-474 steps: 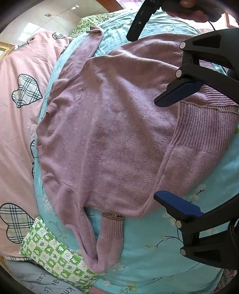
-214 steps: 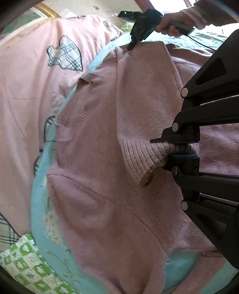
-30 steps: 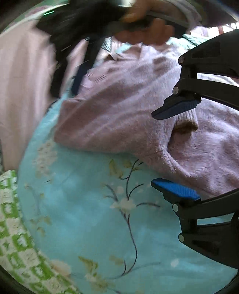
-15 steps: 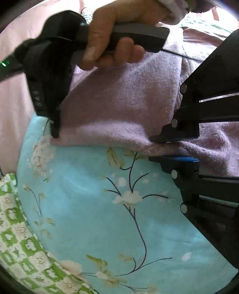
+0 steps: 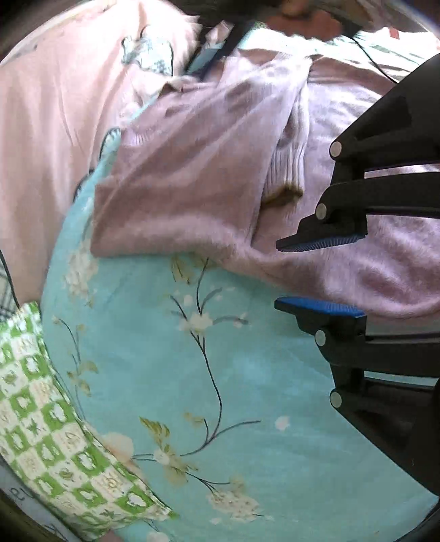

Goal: Fold small clothes

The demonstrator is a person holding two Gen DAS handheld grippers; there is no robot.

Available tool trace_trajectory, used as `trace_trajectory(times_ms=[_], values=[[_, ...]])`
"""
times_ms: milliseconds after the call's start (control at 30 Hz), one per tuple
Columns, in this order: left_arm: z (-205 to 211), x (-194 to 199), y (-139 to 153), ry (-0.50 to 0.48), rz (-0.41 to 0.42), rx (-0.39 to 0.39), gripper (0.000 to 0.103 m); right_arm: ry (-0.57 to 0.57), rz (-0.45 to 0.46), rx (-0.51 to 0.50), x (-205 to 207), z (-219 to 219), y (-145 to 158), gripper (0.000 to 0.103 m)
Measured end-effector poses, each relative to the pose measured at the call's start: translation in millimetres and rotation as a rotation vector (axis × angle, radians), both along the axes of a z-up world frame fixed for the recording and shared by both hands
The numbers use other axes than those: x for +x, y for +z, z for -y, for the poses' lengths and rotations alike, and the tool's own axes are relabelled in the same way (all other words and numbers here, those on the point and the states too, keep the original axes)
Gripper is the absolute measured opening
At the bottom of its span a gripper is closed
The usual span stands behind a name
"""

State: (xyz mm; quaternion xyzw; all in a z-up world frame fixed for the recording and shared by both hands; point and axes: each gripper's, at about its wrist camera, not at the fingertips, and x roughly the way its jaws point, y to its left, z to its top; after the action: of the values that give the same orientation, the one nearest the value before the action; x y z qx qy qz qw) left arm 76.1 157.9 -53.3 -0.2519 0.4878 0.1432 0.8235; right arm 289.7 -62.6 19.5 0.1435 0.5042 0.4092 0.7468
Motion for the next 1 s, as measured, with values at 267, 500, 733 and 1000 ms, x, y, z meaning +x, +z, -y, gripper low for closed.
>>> trace_trajectory(times_ms=[267, 500, 733, 1000], values=[[14.6, 38.1, -9.9, -0.030, -0.127, 0.055, 0.030, -0.277, -0.085, -0.377, -37.8, 155.6, -62.1, 0.046], [49.9, -5.7, 24.9, -0.188, -0.068, 0.048, 0.040, -0.462, -0.107, -0.189, -70.1, 240.9, -30.6, 0.046], [144.7, -40.3, 43.0, -0.606, -0.032, 0.090, 0.064, -0.440, -0.091, -0.146, -137.7, 260.2, -3.7, 0.048], [184.9, -74.6, 1.7, -0.728, -0.256, -0.060, 0.069, -0.391, -0.131, -0.141, -204.7, 248.5, -7.4, 0.050]])
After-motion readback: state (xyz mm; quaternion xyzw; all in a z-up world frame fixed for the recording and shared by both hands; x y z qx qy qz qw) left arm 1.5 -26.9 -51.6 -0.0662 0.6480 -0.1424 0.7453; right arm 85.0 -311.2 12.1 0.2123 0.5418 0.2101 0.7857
